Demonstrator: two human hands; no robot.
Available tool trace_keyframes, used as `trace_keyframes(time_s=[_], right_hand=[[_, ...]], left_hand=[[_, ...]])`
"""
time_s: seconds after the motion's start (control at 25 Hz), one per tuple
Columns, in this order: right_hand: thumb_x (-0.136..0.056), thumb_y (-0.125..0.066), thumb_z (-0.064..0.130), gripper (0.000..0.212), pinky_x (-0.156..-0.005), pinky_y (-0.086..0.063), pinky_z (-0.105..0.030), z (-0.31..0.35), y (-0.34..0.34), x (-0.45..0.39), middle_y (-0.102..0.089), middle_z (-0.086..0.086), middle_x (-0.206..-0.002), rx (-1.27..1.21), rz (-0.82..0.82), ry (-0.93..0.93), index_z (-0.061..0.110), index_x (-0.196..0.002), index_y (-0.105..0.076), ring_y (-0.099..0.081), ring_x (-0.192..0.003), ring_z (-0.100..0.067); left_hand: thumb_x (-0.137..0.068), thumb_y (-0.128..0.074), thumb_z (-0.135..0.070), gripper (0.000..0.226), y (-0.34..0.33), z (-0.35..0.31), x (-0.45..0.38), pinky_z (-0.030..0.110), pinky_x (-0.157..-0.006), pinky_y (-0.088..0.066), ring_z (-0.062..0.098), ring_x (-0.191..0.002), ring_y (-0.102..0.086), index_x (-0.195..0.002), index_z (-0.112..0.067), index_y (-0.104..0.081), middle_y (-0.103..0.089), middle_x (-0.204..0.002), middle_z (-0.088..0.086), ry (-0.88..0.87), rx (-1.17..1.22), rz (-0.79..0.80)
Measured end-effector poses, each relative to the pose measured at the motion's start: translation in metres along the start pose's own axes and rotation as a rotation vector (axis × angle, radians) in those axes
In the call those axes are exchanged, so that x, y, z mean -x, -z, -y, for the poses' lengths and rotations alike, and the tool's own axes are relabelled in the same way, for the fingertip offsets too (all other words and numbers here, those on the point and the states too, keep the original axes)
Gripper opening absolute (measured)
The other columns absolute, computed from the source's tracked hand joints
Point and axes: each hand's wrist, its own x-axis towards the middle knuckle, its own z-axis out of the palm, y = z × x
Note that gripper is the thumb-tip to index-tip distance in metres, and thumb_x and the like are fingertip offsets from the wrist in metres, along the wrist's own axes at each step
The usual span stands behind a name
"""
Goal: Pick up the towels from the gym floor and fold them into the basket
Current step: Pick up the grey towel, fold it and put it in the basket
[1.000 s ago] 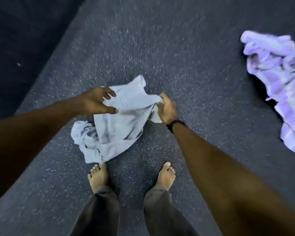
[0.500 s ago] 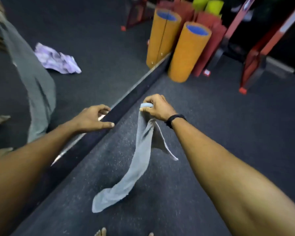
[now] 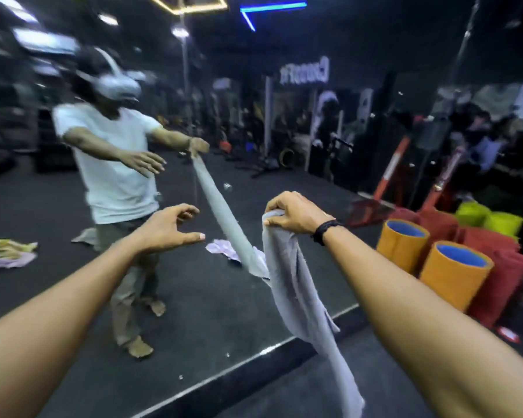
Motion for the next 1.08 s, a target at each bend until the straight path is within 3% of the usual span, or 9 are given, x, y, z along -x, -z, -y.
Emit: trace_keyframes(time_s=[0.12,0.32,0.48,0.64,0.88,1.08], right_hand=[[-0.082,-0.067,0.03,0.01,-0.07,-0.044,-0.027,0.075,0.007,-0.024,-0.069,0.0,-0.089,0.016,0.023,0.18,0.024,-0.089,-0.07,-0.063,-0.089,-0.021],[-0.085,-0.068,0.034,0.014,-0.069,-0.045,-0.029,0.196,-0.005,-0.048,-0.07,-0.002,-0.094,-0.025,0.051,0.429,0.023,-0.094,-0.071,-0.063,-0.089,-0.02],[-0.083,-0.071,0.033,0.014,-0.071,-0.052,-0.034,0.313,-0.034,-0.05,-0.073,0.0,-0.085,-0.113,0.103,0.657,0.019,-0.085,-0.074,-0.064,-0.08,-0.017],[-0.08,-0.072,0.033,0.008,-0.075,-0.054,-0.034,0.434,-0.068,-0.044,-0.073,0.007,-0.081,-0.208,0.174,0.806,0.026,-0.078,-0.073,-0.066,-0.081,-0.012],[-0.081,-0.07,0.029,0.007,-0.078,-0.053,-0.034,0.643,-0.12,-0.006,-0.07,0.011,-0.077,-0.256,0.26,1.062,0.028,-0.074,-0.07,-0.064,-0.081,-0.01],[-0.085,-0.069,0.027,0.007,-0.081,-0.051,-0.032,0.812,-0.155,0.034,-0.074,0.004,-0.09,-0.255,0.278,1.198,0.022,-0.085,-0.074,-0.066,-0.088,-0.015]], left_hand=[[-0.073,-0.082,-0.026,0.058,0.066,0.008,0.064,0.02,-0.086,-0.04,0.014,-0.101,-0.059,-0.125,-0.014,-0.057,-0.062,-0.115,0.003,0.114,-0.026,-0.158],[-0.073,-0.081,-0.031,0.056,0.15,0.026,0.19,0.022,-0.084,-0.041,0.014,-0.101,-0.06,-0.123,-0.021,-0.057,-0.06,-0.115,0.0,0.317,-0.116,-0.346],[-0.073,-0.08,-0.035,0.059,0.215,0.041,0.309,0.02,-0.087,-0.037,0.008,-0.103,-0.053,-0.125,-0.023,-0.055,-0.058,-0.116,-0.003,0.493,-0.22,-0.47],[-0.067,-0.082,-0.046,0.066,0.27,0.054,0.429,0.025,-0.095,-0.041,0.011,-0.107,-0.056,-0.124,-0.025,-0.055,-0.059,-0.118,-0.003,0.662,-0.282,-0.565],[-0.072,-0.081,-0.036,0.063,0.349,0.072,0.615,0.024,-0.094,-0.041,0.012,-0.107,-0.056,-0.128,-0.021,-0.055,-0.057,-0.114,-0.002,0.885,-0.388,-0.703],[-0.072,-0.081,-0.033,0.061,0.419,0.082,0.757,0.022,-0.089,-0.042,0.014,-0.104,-0.057,-0.126,-0.018,-0.055,-0.059,-0.115,0.002,0.999,-0.447,-0.766]])
